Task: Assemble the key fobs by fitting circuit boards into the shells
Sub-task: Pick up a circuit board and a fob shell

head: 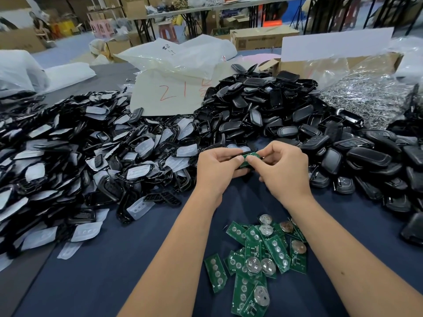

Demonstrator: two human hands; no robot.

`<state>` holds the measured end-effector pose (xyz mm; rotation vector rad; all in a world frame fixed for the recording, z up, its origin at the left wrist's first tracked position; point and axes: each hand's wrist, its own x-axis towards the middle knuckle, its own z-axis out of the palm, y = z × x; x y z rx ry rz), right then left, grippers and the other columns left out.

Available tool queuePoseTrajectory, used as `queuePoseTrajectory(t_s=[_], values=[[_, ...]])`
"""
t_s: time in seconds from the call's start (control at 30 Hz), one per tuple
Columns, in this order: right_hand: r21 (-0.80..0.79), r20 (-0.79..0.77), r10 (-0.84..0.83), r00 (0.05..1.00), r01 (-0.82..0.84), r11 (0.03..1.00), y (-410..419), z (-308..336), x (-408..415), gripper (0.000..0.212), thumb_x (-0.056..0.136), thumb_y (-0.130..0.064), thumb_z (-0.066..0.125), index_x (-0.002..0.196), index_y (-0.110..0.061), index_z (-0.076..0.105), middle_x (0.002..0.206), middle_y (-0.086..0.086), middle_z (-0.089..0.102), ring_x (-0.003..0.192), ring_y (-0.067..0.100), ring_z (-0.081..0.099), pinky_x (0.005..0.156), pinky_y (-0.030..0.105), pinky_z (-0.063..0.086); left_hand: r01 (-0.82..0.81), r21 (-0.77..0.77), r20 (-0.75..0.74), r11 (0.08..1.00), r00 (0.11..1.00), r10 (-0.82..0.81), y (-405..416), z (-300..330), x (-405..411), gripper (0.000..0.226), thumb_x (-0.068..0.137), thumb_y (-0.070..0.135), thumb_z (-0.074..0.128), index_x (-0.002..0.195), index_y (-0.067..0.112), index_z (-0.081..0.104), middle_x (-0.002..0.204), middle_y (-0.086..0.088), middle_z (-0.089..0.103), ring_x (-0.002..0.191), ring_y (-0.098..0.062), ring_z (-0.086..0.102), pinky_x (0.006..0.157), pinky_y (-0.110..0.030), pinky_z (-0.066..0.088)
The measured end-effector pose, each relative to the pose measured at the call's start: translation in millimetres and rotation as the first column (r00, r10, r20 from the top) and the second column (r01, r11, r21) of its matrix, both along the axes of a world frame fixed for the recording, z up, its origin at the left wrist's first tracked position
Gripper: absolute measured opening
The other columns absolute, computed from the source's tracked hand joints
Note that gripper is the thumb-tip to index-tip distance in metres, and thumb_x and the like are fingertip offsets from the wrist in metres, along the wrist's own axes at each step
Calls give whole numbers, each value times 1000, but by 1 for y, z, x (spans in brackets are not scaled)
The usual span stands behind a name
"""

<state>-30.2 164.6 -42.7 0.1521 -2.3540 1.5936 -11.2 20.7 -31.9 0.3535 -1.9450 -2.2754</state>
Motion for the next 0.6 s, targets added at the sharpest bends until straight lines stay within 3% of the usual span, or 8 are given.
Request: queuePoseTrajectory(t_s=[0.1, 0.17, 0.23, 0.37, 0.47, 0.6], values=[[26, -9, -29, 1000, 29, 999, -2, 0, 1, 21, 81, -27, 88, 79, -17, 69, 67, 2, 70, 62, 23, 70, 66, 46, 61, -2, 10, -1, 1000, 1000, 2, -1, 0, 0, 17, 87, -14, 71, 92, 2, 72, 102, -22, 73, 90, -30, 77, 74, -32, 64], [53, -25, -63, 998, 65, 997, -2, -1, 1, 28, 79, -32, 90, 82, -18, 65, 65, -1, 68, 61, 13, 68, 66, 33, 58, 1, 16, -2, 1000, 1000, -1, -1, 0, 1, 17, 86, -16, 72, 91, 0, 69, 96, -20, 72, 83, -26, 77, 71, -31, 63], [87, -69, -99, 993, 105, 991, 1, 0, 2, 39, 74, -37, 93, 88, -19, 62, 64, -6, 66, 59, 5, 61, 62, 14, 44, 15, 17, 6, 1000, 1000, -15, -4, 1, 0, 17, 85, -17, 72, 92, -1, 68, 92, -18, 71, 76, -22, 77, 68, -29, 63], [150, -119, 94, 988, -76, 986, 5, 5, 3, 29, 78, -28, 90, 103, -25, 76, 81, -12, 69, 67, 6, 60, 67, 13, 46, 128, -66, 25, 990, 992, -127, -21, 5, -2, 19, 85, -15, 73, 95, 0, 67, 95, -21, 74, 77, -25, 76, 68, -29, 63], [172, -115, 211, 971, -190, 967, 2, 6, 4, 6, 84, -21, 85, 88, -22, 80, 76, -13, 72, 70, 3, 64, 66, 16, 49, 153, -105, 33, 983, 988, -150, -31, 5, -3, 27, 84, -10, 77, 106, 2, 65, 78, -5, 77, 71, -23, 76, 66, -28, 62], [281, -84, 199, 976, -169, 945, 7, 1, 0, 26, 86, -31, 84, 66, -21, 71, 57, -7, 65, 53, 9, 56, 53, 22, 44, 148, -266, 29, 953, 989, -145, -33, 2, -4, 20, 80, 1, 85, 88, 9, 70, 74, -6, 74, 62, -15, 69, 63, -25, 58]])
